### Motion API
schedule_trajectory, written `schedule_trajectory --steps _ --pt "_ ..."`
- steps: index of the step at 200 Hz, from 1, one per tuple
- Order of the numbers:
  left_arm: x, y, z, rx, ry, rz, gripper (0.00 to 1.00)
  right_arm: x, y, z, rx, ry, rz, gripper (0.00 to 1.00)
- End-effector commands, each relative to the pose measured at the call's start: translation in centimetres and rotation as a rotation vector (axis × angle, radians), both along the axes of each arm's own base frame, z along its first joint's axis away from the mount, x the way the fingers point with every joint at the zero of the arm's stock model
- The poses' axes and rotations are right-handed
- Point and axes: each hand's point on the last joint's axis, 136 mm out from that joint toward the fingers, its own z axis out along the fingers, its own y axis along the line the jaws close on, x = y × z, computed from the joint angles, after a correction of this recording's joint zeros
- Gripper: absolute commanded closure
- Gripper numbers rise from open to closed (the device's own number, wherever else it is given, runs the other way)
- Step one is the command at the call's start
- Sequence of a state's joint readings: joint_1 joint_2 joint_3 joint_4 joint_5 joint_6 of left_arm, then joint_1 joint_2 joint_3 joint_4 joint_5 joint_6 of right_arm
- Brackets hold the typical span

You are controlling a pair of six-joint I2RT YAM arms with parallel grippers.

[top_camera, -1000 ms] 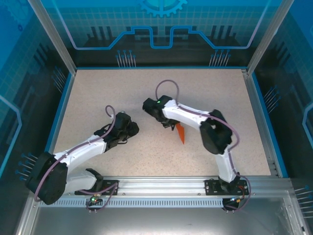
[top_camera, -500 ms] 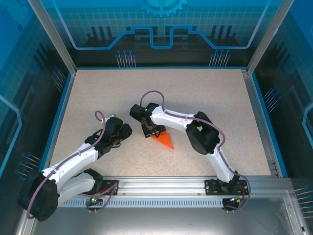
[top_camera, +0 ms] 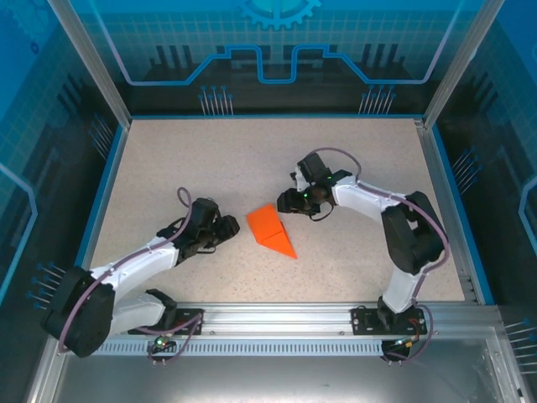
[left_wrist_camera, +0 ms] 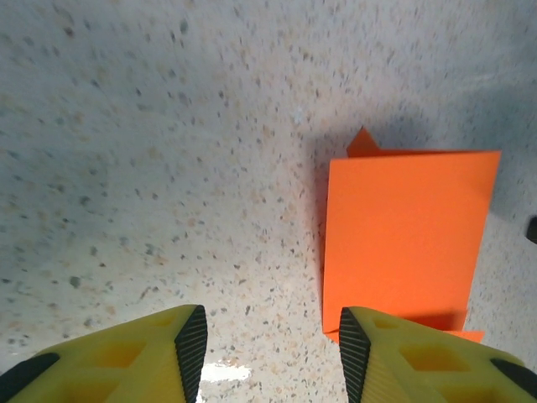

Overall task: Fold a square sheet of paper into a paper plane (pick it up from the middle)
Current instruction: Turn over the paper at the center of the table, then fold the wing for the fifth time at the center of the table.

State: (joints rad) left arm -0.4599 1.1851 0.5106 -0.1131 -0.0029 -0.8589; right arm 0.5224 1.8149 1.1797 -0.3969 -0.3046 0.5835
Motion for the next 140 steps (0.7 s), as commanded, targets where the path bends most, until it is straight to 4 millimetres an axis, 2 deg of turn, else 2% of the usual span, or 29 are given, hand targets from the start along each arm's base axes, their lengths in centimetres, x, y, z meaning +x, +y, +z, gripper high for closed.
schedule_trajectory --steps 1,26,40,62,88,110,140 --pt "1.2 -2.2 1.7 -0.091 -0.026 -0.064 0.52 0.3 3.5 0.5 0.155 0.002 0.125 0.43" --pt "1.3 -3.1 1.6 -0.111 -0.002 -0.093 0.51 0.6 4.4 -0.6 0.191 0.032 0.150 0.43" --pt "1.4 -3.3 1.5 -0.114 0.011 -0.097 0.51 0.8 4.9 -1.5 0.199 0.055 0.151 0.47" --pt "1.5 -3.6 1.7 -0.117 0.014 -0.116 0.51 1.4 4.2 -2.8 0.182 0.072 0.102 0.65" --pt "1.6 -4.2 2.1 -0.133 0.011 -0.137 0.51 1.9 3.0 -3.2 0.234 0.073 0.007 0.76" --pt "1.8 -4.7 2.1 -0.142 0.015 -0.157 0.51 1.8 2.2 -3.1 0.276 0.055 -0.076 0.84" --pt "2.1 -5.6 1.9 -0.157 0.027 -0.179 0.52 1.0 1.1 -3.2 0.314 0.030 -0.171 0.88"
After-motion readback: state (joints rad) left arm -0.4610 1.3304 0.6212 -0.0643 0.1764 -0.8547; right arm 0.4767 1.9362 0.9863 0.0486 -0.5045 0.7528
